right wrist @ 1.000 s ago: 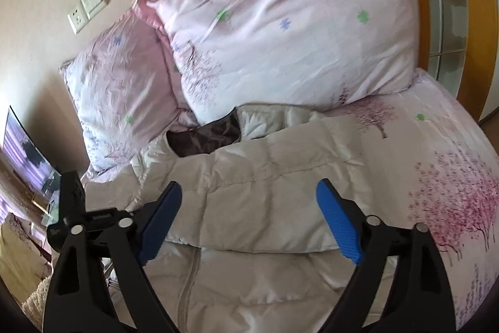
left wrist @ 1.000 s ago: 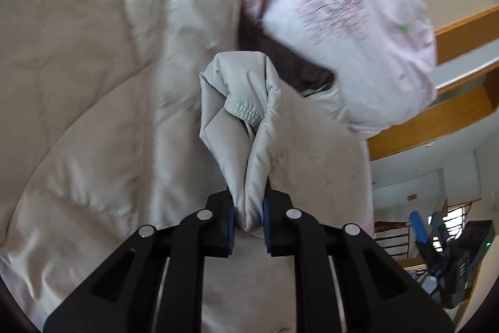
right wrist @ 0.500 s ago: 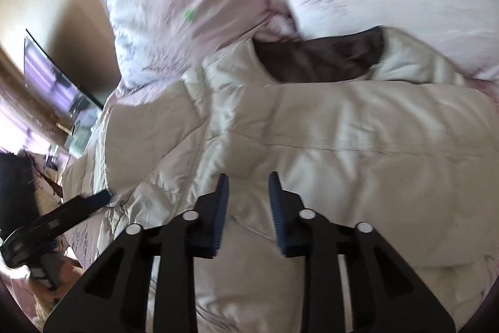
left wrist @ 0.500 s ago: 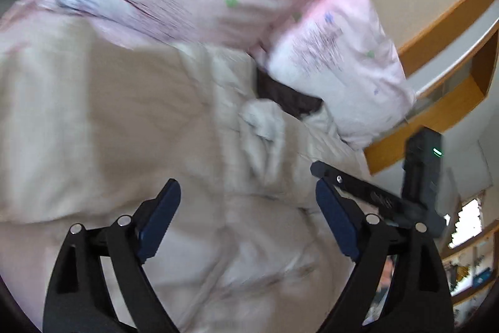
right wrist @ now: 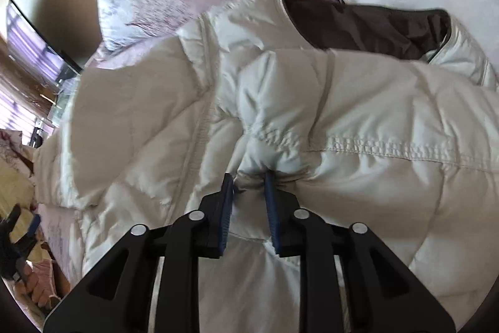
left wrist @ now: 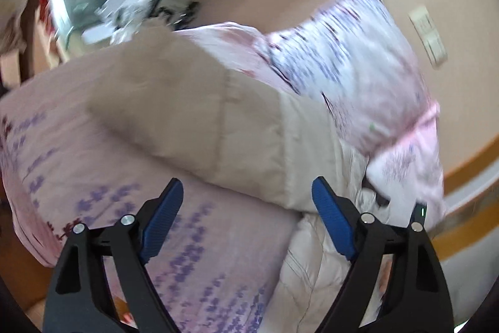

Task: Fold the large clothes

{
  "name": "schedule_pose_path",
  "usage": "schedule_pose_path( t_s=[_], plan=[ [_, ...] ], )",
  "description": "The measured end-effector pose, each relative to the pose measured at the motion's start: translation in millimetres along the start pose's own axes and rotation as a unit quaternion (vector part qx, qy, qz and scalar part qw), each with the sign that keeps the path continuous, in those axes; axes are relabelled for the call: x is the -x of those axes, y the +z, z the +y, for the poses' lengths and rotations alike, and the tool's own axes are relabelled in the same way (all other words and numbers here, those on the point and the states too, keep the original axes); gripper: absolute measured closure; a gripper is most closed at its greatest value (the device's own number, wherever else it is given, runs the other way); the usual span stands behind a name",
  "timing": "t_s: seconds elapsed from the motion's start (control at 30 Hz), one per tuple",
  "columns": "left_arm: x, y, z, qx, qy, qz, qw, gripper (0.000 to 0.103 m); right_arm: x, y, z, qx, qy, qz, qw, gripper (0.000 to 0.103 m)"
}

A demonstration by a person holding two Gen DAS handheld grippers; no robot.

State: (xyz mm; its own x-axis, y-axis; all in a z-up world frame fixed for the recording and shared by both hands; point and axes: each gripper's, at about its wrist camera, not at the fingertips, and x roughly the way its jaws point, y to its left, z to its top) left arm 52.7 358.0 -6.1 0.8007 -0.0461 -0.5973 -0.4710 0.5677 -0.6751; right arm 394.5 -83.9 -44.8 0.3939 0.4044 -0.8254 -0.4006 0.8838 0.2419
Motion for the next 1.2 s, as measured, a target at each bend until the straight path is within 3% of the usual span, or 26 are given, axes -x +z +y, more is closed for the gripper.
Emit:
schedule_pose_path(
  t_s=[0.07,0.1,0.2,0.3,0.5,0.6,0.63,0.67,0.97,1.07,1.2],
  plan=[
    [1,2,15,0.031,0.004,-0.007,0.9995,0.022,22,-4,-1,-0.014,0.02,-0.025,0.999,0.045],
    [0,3,24,0.052,0.003,-0.011,0.9986,0.023,31,-6,-1,-0.015,0.024,-0.038,0.999,0.04],
    [-5,7,41,0.101,-0.003,-0.019,0.9947,0.025,58,-12,0,-0.009,0.034,-0.066,0.997,0.038],
    [-13,13,54,0.137,0.006,-0.028,0.9902,0.028,73,-17,-2,-0.011,0.048,-0.071,0.996,0.038],
    [-15,26,71,0.181,0.016,-0.057,0.9816,0.042,86,-24,-10,-0.02,0.063,-0.073,0.995,0.038],
    [-19,35,76,0.192,0.039,-0.064,0.9787,0.067,91,-28,-13,-0.021,0.066,-0.074,0.995,0.038],
    [-21,37,77,0.192,0.041,-0.062,0.9786,0.083,93,-30,-14,-0.019,0.066,-0.076,0.995,0.038],
    [-22,40,76,0.192,0.036,-0.061,0.9789,0.087,95,-31,-16,-0.019,0.066,-0.078,0.995,0.038],
    [18,75,9,0.115,-0.008,-0.127,0.9852,0.091,120,-40,-44,-0.031,0.048,-0.113,0.992,0.034],
    [30,83,-39,0.064,-0.033,-0.141,0.9874,0.091,127,-41,-54,-0.041,0.045,-0.123,0.991,0.034],
    [34,79,-119,-0.017,-0.097,-0.135,0.986,0.091,136,-45,-69,-0.055,0.041,-0.136,0.988,0.034]
  ],
)
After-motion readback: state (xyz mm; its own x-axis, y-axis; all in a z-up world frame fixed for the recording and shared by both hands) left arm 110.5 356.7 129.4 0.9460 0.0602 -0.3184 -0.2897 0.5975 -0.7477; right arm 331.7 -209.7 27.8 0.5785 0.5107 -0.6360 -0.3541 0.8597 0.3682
